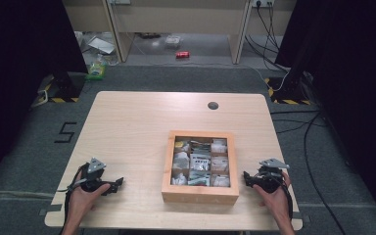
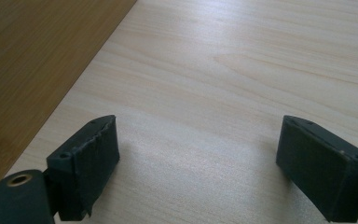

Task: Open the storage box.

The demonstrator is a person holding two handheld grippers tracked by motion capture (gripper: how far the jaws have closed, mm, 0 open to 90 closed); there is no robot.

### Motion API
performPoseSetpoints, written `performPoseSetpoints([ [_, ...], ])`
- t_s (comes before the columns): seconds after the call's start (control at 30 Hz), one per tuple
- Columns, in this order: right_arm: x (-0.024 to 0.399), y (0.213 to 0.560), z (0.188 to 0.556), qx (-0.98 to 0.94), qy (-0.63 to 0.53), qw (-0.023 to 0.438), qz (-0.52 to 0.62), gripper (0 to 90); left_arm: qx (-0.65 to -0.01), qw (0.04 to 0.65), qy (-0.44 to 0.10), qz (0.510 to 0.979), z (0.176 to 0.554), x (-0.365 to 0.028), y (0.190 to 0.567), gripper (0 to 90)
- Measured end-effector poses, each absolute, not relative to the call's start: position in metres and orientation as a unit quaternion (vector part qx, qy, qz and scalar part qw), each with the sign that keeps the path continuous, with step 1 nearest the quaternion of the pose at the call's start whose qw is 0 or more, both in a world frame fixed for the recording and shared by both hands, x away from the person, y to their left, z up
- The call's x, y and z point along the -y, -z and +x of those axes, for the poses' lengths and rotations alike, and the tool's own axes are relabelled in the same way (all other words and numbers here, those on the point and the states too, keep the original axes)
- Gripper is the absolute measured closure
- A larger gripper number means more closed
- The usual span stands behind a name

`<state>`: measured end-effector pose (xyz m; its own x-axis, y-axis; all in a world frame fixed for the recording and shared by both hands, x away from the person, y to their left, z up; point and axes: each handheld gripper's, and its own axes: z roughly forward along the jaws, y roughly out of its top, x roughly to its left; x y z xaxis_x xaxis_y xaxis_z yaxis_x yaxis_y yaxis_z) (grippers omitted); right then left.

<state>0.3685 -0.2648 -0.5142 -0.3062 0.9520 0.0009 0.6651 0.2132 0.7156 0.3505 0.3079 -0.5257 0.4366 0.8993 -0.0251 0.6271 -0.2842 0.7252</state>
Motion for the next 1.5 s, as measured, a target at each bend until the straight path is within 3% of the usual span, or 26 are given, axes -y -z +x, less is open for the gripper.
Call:
performPoseSetpoints([
  [0.4,0.271,0.508,0.366,-0.728,-0.332,0.220,0.558,16.5,-0.483,0.344,-0.197,0.781,0.350,-0.307,0.525,0.5],
  [0.5,0.272,0.501,0.363,-0.722,-0.345,0.218,0.559,17.4,-0.483,0.349,-0.200,0.778,0.348,-0.308,0.525,4.0],
  [0.6,0.268,0.493,0.358,-0.719,-0.354,0.218,0.557,18.1,-0.479,0.355,-0.202,0.777,0.346,-0.306,0.523,15.8],
  [1.5,0.252,0.464,0.333,-0.716,-0.382,0.209,0.546,25.6,-0.465,0.360,-0.197,0.785,0.332,-0.283,0.511,15.1],
])
